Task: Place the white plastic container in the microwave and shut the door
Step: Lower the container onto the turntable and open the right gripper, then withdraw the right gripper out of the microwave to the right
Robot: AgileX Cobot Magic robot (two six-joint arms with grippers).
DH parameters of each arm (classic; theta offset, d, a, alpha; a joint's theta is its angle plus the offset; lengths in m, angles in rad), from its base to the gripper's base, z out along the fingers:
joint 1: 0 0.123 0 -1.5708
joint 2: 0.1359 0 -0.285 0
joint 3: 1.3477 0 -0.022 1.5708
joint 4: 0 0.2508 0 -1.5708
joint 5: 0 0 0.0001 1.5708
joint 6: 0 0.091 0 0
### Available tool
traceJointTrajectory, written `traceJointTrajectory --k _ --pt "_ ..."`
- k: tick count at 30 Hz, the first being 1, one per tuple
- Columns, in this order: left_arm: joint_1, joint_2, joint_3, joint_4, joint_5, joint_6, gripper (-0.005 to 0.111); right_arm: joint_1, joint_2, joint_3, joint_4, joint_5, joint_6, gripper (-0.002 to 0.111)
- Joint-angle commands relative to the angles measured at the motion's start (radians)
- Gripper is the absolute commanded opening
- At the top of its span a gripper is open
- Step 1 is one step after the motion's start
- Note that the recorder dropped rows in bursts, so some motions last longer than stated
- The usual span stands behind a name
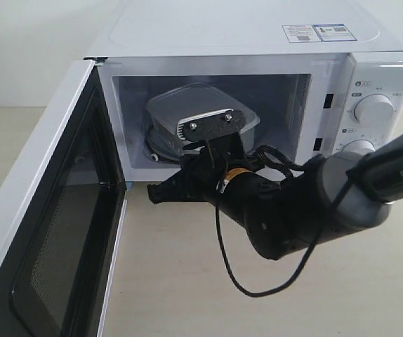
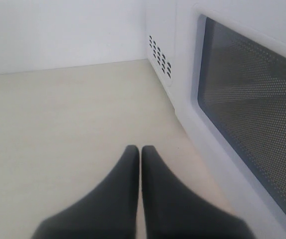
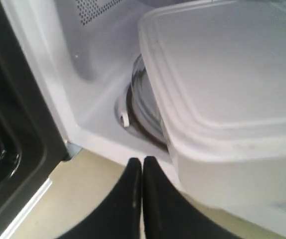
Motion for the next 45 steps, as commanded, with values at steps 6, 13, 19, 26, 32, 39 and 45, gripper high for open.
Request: traceJointTrajectory --k 6,13,19,26,32,39,45 --pt "0.003 -0.003 0.003 -0.003 -0.014 0.005 0.004 -0.161 0.045 -0.172 0.087 0.147 -0.057 0.0" --pt "0.003 -0.003 0.003 -0.003 -0.014 0.005 0.004 -0.12 0.006 -0.145 0.001 0.27 -0.063 0.0" --pt "0.003 -0.003 0.003 -0.003 -0.014 0.005 0.004 -0.032 -0.155 0.023 0.007 0.182 -0.097 0.0" --pt "0.003 -0.003 0.003 -0.003 -0.014 0.005 0.004 0.011 -0.378 0.308 0.119 0.004 -0.106 0.0" --pt "0.003 -0.003 0.003 -0.003 -0.014 0.005 0.004 0.011 -0.546 0.452 0.128 -0.059 -0.147 0.0" --pt "0.003 -0.003 0.003 -0.003 -0.014 0.005 0.004 0.011 -0.615 0.462 0.128 -0.114 -0.145 0.0" --pt "0.003 -0.003 0.003 -0.003 -0.014 0.005 0.004 0.011 -0.615 0.462 0.128 -0.133 -0.145 0.0"
